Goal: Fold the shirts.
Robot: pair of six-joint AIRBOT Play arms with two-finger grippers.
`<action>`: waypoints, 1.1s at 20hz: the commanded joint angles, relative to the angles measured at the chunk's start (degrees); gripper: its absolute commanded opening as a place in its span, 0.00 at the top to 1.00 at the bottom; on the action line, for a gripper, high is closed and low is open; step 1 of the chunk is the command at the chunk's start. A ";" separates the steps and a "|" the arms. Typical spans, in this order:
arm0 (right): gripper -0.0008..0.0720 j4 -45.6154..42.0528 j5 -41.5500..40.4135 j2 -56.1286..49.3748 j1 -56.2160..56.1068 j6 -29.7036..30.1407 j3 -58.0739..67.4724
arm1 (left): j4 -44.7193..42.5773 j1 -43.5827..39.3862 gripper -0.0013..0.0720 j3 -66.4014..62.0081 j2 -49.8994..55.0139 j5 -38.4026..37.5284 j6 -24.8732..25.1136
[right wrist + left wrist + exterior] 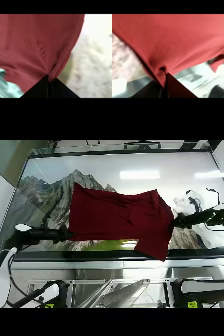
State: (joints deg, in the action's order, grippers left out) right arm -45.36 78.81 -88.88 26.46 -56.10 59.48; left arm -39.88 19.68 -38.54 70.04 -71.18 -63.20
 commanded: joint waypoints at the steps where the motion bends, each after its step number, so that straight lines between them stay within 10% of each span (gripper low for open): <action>1: 0.96 16.26 7.17 9.53 2.47 3.13 3.41 | 15.08 6.12 0.94 -6.91 -9.25 -13.49 4.31; 6: 0.96 43.69 10.91 35.17 9.03 8.33 11.93 | 42.34 11.65 0.94 -25.94 -21.84 -20.20 8.44; 11: 0.96 44.11 -7.93 54.64 17.97 10.73 23.02 | 63.43 27.56 0.94 -44.33 -24.41 -21.38 7.34; 16: 0.96 42.99 -6.69 50.10 16.39 10.21 23.69 | 59.95 38.58 0.94 -50.03 -16.04 -25.11 5.18; 22: 0.97 24.55 -19.76 30.71 -12.76 11.76 15.30 | 34.23 11.34 0.94 -44.04 1.53 -18.47 9.92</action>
State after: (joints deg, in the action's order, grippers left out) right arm -10.04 67.53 -49.41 25.98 -44.91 77.58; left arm 6.70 41.58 -84.93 63.64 -93.76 -55.33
